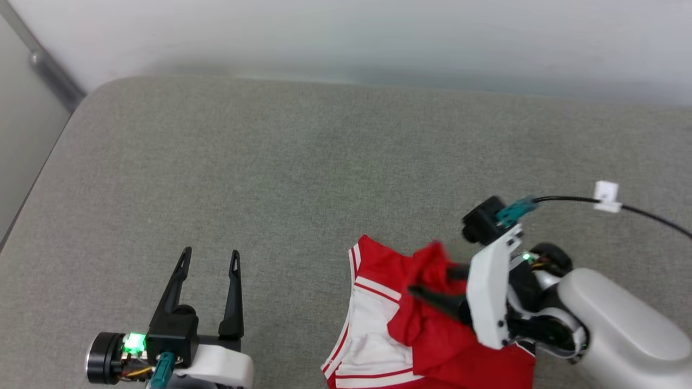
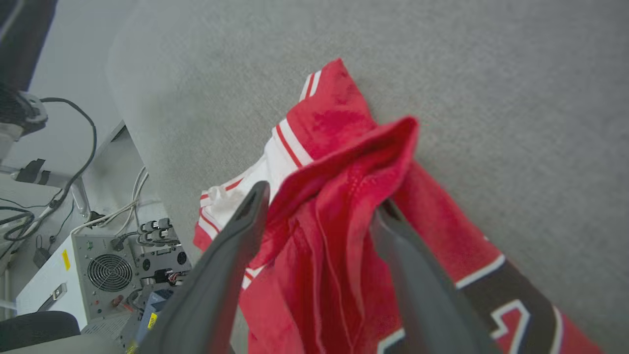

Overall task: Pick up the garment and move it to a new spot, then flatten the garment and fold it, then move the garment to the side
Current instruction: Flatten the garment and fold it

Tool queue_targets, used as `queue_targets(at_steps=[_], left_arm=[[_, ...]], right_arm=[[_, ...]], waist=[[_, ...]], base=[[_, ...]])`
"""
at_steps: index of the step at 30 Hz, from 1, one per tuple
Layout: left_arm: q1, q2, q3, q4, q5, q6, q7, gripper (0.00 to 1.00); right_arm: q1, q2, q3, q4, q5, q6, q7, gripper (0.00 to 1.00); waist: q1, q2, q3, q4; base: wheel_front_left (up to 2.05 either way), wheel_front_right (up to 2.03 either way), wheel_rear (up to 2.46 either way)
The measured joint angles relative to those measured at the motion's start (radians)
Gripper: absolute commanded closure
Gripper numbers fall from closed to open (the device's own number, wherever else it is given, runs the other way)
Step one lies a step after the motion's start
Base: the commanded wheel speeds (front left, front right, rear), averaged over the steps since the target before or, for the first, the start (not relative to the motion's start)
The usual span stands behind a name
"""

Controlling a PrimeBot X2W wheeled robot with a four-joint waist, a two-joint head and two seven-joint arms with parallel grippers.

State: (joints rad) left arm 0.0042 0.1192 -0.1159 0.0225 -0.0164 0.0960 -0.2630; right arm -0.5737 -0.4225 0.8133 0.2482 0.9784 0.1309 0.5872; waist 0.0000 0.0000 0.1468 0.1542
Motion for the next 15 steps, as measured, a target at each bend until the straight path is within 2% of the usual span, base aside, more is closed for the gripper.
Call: queue_targets(at_steps=[3, 7, 11, 15], left_arm=[[0.019, 0.001, 0.008, 0.0, -0.004, -0.002, 0.0, 0.0], [0.036, 0.003, 0.023, -0.003, -0.004, -0.005, 0.0, 0.0], [0.058, 0.002, 0.028, -0.007, -0.004, -0.005, 0.0, 0.0], [0.076, 0.001, 0.032, -0.008, -0.003, -0.004, 0.0, 0.0]], right_arm=[[0.005, -0.063, -0.036, -0.076, -0.03, 0.0, -0.118, 0.0], [0.048, -0.104, -0.155, -0.098, -0.116, 0.0, -0.31, 0.0], [0.121, -0.088, -0.311, -0.074, -0.237, 0.0, -0.494, 0.0], [0.209, -0.038, -0.473, -0.047, -0.37, 0.0, -0.66, 0.0]], waist=[[0.0, 0.0, -0.023, -0.012], [0.0, 0.0, -0.049, -0.035], [0.0, 0.0, -0.073, -0.057], [0.0, 0.0, -0.095, -0.075]], base=[[0.0, 0.0, 0.0], [0.0, 0.0, 0.0], [0.0, 0.0, 0.0], [0.0, 0.0, 0.0]])
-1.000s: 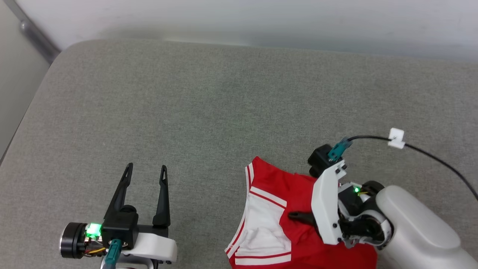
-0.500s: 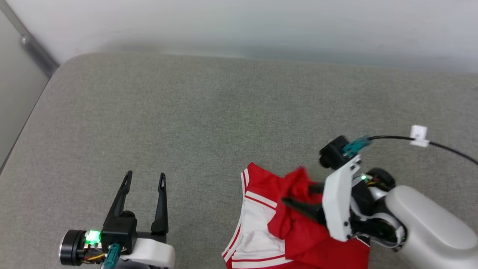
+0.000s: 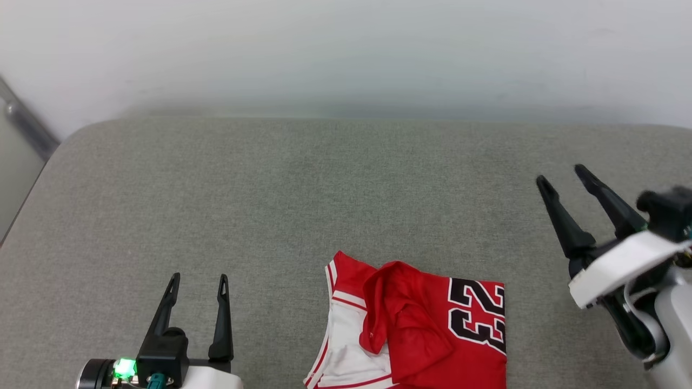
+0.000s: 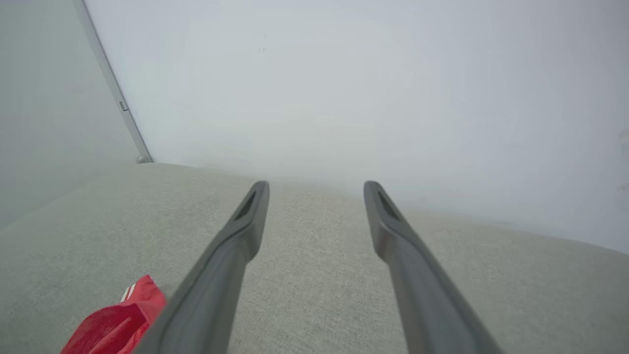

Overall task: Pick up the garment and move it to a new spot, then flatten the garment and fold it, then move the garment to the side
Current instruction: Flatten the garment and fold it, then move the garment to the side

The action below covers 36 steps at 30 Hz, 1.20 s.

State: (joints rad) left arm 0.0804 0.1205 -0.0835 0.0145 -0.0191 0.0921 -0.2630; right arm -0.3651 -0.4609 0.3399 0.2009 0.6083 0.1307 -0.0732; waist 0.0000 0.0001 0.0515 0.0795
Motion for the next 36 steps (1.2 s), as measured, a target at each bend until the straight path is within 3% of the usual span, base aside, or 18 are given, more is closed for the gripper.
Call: queue_targets(at_steps=[7, 12, 17, 24, 36], left_arm=[[0.03, -0.002, 0.003, -0.007, 0.0, -0.002, 0.0, 0.0], [0.04, -0.002, 0.006, -0.01, 0.0, -0.004, 0.0, 0.0], [0.053, -0.003, 0.008, -0.014, 0.0, -0.009, 0.0, 0.0], [0.067, -0.006, 0.008, -0.014, 0.0, -0.013, 0.0, 0.0], [0.076, -0.01, 0.009, -0.009, 0.0, -0.019, 0.0, 0.0]], right_arm=[[0.171, 0.127, -0.183, -0.019, -0.218, 0.0, -0.158, 0.0], [0.285, 0.24, -0.294, -0.058, -0.284, 0.0, -0.183, 0.0], [0.385, 0.318, -0.342, -0.097, -0.343, 0.0, -0.188, 0.0], [0.474, 0.373, -0.379, -0.162, -0.398, 0.0, -0.189, 0.0], [0.521, 0.4, -0.392, -0.189, -0.423, 0.0, -0.189, 0.0]], waist=[[0.0, 0.0, -0.033, -0.02], [-0.0001, 0.0, -0.051, -0.022], [-0.0001, 0.0, -0.059, -0.019], [-0.0001, 0.0, -0.068, -0.019], [-0.0001, 0.0, -0.071, -0.018]], base=[[0.0, 0.0, 0.0], [0.0, 0.0, 0.0], [0.0, 0.0, 0.0], [0.0, 0.0, 0.0], [0.0, 0.0, 0.0]])
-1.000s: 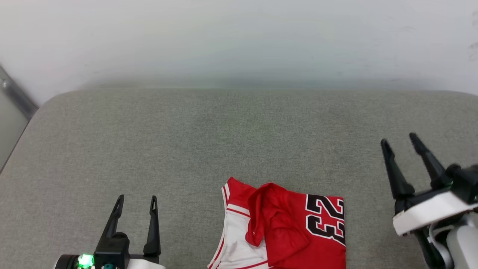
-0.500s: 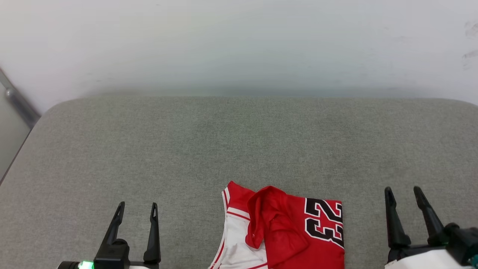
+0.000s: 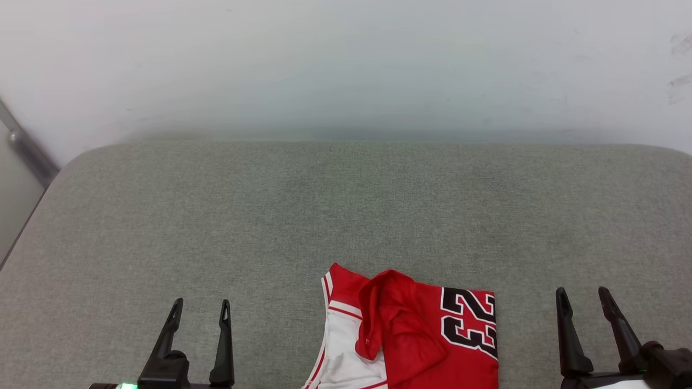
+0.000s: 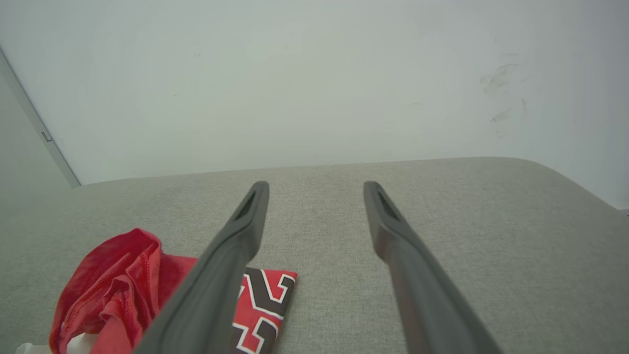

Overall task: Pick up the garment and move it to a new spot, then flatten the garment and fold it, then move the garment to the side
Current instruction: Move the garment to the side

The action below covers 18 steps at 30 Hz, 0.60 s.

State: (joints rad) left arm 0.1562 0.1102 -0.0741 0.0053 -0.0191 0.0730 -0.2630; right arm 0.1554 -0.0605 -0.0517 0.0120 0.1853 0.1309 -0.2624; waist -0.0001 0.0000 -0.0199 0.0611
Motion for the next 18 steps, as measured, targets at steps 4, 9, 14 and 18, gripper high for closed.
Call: queue_targets(at_steps=[4, 9, 14, 18], left_arm=[[0.0, -0.001, 0.0, 0.002, 0.0, -0.003, 0.0, 0.0], [0.0, -0.003, 0.001, 0.003, 0.002, -0.003, 0.0, 0.0], [0.0, -0.005, 0.003, 0.002, 0.003, -0.004, 0.0, 0.0], [-0.001, -0.005, 0.002, 0.002, 0.006, -0.006, 0.0, 0.0]], right_arm=[[0.003, 0.002, -0.001, 0.0, -0.002, 0.0, 0.0, 0.0], [-0.001, 0.002, -0.004, -0.006, -0.011, 0.0, 0.0, 0.0], [-0.09, -0.055, -0.008, -0.024, -0.012, 0.0, 0.0, 0.0], [-0.203, -0.144, 0.01, -0.029, -0.001, 0.0, 0.009, 0.0]], waist=[[0.0, 0.0, 0.0, 0.002], [0.0, 0.0, 0.001, 0.004], [0.0, 0.0, 0.006, 0.002], [0.0001, 0.0, 0.014, 0.003]], base=[[0.0, 0.0, 0.0], [0.0, 0.0, 0.0], [0.0, 0.0, 0.0], [0.0, 0.0, 0.0]])
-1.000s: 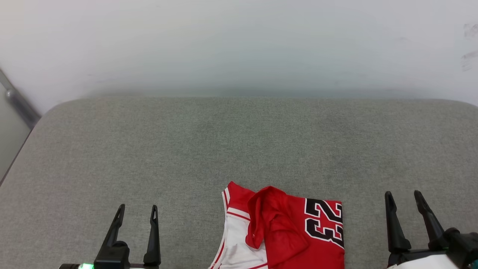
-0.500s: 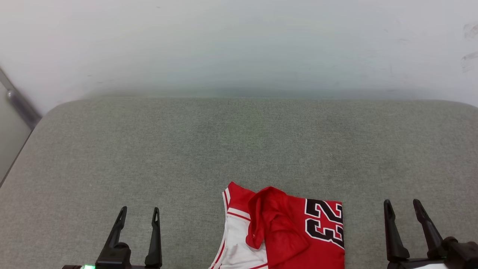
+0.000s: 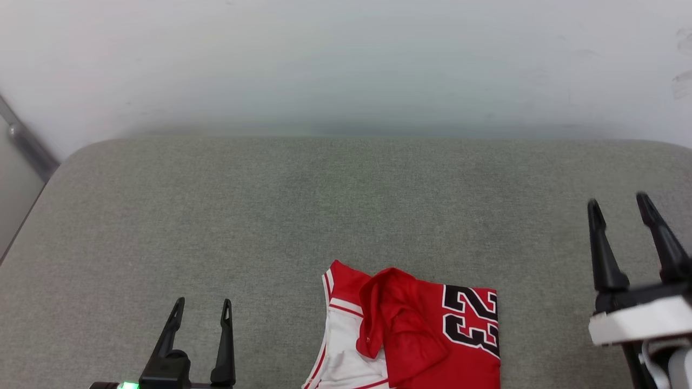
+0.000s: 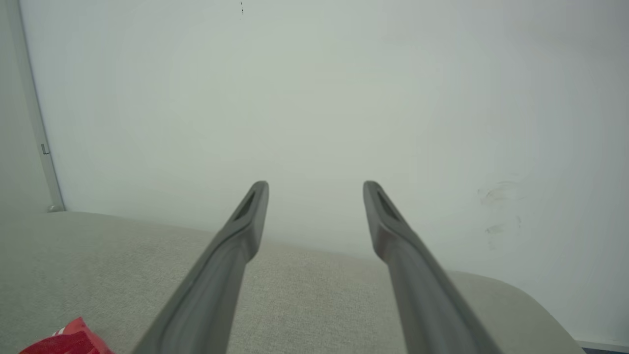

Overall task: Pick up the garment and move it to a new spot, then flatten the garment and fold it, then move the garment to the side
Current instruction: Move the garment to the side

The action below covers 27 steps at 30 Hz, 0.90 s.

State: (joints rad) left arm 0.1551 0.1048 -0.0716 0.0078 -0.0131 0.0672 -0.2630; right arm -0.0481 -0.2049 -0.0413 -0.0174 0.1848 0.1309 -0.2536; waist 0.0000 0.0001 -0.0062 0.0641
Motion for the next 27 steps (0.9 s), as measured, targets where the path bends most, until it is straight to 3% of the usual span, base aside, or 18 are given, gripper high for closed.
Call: queue_targets(at_steps=[4, 6, 11, 15, 20, 27], left_arm=[[-0.002, -0.001, -0.004, 0.0, 0.0, -0.003, 0.0, 0.0], [-0.008, -0.002, -0.004, -0.001, 0.0, -0.005, 0.0, 0.0], [-0.018, -0.005, -0.004, -0.002, 0.0, -0.006, 0.0, 0.0], [-0.033, -0.008, -0.005, -0.004, 0.0, -0.006, 0.0, 0.0], [-0.062, -0.013, -0.01, -0.009, 0.0, -0.01, 0.0, 0.0], [-0.111, -0.02, -0.021, -0.017, 0.0, -0.019, 0.0, 0.0]], right_arm=[[-0.116, -0.106, 0.083, 0.0, 0.047, 0.0, 0.142, 0.0], [-0.171, -0.167, 0.137, 0.0, 0.101, 0.0, 0.265, 0.0], [-0.249, -0.285, 0.258, 0.011, 0.352, 0.0, 0.672, 0.0], [-0.262, -0.354, 0.293, 0.024, 0.569, 0.0, 0.963, 0.0], [-0.237, -0.365, 0.271, 0.068, 0.736, 0.0, 1.16, 0.0], [-0.174, -0.3, 0.253, 0.143, 0.812, 0.0, 1.203, 0.0]], waist=[[0.0, 0.0, 0.008, 0.004], [0.0, -0.0001, 0.016, 0.006], [0.0001, 0.0, 0.037, 0.013], [0.0001, 0.0, 0.057, 0.021], [0.0001, 0.0, 0.094, 0.035], [0.0001, 0.0, 0.158, 0.065]], base=[[0.0, 0.0, 0.0], [0.0, 0.0, 0.0], [0.0, 0.0, 0.0], [0.0, 0.0, 0.0], [0.0, 0.0, 0.0], [0.0, 0.0, 0.0]])
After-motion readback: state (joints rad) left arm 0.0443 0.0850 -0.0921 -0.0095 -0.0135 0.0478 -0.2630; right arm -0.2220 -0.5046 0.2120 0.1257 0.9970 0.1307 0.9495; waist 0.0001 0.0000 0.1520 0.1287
